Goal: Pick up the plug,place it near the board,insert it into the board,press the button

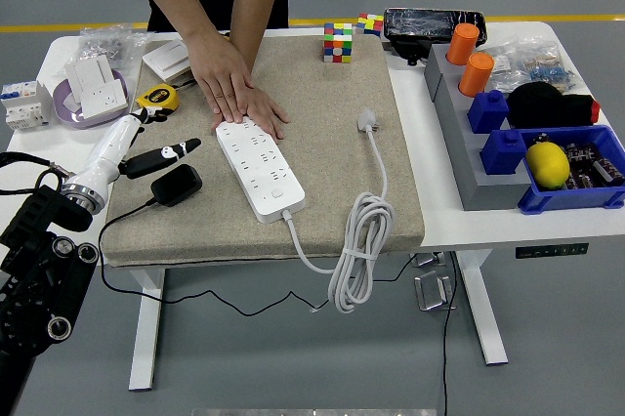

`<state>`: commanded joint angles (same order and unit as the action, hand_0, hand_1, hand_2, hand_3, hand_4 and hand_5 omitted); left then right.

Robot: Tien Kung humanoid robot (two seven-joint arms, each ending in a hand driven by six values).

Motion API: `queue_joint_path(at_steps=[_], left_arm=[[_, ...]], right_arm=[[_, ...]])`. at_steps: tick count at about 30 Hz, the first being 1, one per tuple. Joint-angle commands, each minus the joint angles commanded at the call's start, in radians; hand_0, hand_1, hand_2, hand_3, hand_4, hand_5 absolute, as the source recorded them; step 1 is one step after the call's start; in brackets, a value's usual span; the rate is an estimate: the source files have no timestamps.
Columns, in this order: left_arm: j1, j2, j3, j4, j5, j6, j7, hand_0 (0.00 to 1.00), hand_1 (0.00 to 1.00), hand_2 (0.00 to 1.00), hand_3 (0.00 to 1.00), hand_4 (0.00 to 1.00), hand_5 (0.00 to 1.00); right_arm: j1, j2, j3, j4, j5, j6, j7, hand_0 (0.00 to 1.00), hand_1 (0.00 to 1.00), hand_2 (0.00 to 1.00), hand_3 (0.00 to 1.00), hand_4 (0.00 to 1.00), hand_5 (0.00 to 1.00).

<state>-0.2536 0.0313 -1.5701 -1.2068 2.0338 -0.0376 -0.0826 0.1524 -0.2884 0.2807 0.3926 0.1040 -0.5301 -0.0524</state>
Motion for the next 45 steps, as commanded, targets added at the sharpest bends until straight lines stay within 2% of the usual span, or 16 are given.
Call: queue_joint_path(at_steps=[7,13,17,23,24,26,28,31,34,45], left_arm=[[0.091,-0.031,0.012,-0.189,-0.285,-0.005,0.081,0.847,0.910,0.879,0.872,0.998,0.998],[0.170,-0.031,0.021,-0.317,-0.539,-0.001,0.146,0.823,0.891,0.867,0.868,0.998,0.998],[0.219,-0.031,0.018,-0.371,-0.708,-0.003,0.173,0.796,0.875,0.856,0.867,0.998,0.998],[0.273,-0.031,0.004,-0.415,-0.955,-0.002,0.193,0.774,0.851,0.834,0.857,0.998,0.998],[0.286,-0.031,-0.001,-0.425,-1.046,-0.005,0.202,0.774,0.851,0.834,0.857,0.998,0.998],[0.290,-0.031,-0.002,-0.427,-1.078,-0.007,0.206,0.774,0.851,0.834,0.857,0.998,0.998],[0.297,-0.031,-0.003,-0.429,-1.169,-0.007,0.210,0.753,0.827,0.814,0.818,0.998,0.998],[0.302,-0.031,-0.002,-0.430,-1.289,-0.005,0.212,0.753,0.827,0.814,0.818,0.998,0.998],[0.305,-0.031,0.002,-0.429,-1.320,-0.005,0.214,0.753,0.827,0.814,0.818,0.998,0.998],[0.309,-0.031,0.006,-0.434,-1.311,-0.001,0.223,0.746,0.810,0.785,0.793,0.998,0.998]], right_arm=[[-0.005,0.005,0.003,-0.001,-0.003,0.000,0.000,0.817,0.784,0.752,0.742,0.998,0.998],[-0.011,0.012,0.001,-0.003,-0.005,0.002,-0.001,0.819,0.784,0.752,0.742,0.998,0.998],[-0.012,0.011,0.002,0.000,-0.013,0.002,-0.001,0.819,0.784,0.752,0.743,0.998,0.998],[-0.018,0.008,-0.011,-0.001,-0.013,0.002,-0.002,0.818,0.784,0.752,0.743,0.998,0.998],[-0.022,0.008,-0.011,-0.002,-0.014,0.002,-0.001,0.818,0.784,0.752,0.743,0.998,0.998],[-0.023,0.009,-0.011,-0.002,-0.015,0.003,-0.001,0.818,0.784,0.752,0.743,0.998,0.998],[-0.029,0.012,-0.013,-0.003,-0.017,0.004,-0.001,0.818,0.784,0.752,0.746,0.998,0.998],[-0.033,0.016,-0.010,-0.002,-0.023,0.004,0.000,0.818,0.784,0.752,0.746,0.998,0.998],[-0.035,0.019,-0.011,-0.002,-0.025,0.004,0.000,0.818,0.784,0.752,0.746,0.998,0.998],[-0.046,0.020,-0.007,-0.005,-0.025,0.004,0.001,0.818,0.784,0.753,0.746,0.998,0.998]])
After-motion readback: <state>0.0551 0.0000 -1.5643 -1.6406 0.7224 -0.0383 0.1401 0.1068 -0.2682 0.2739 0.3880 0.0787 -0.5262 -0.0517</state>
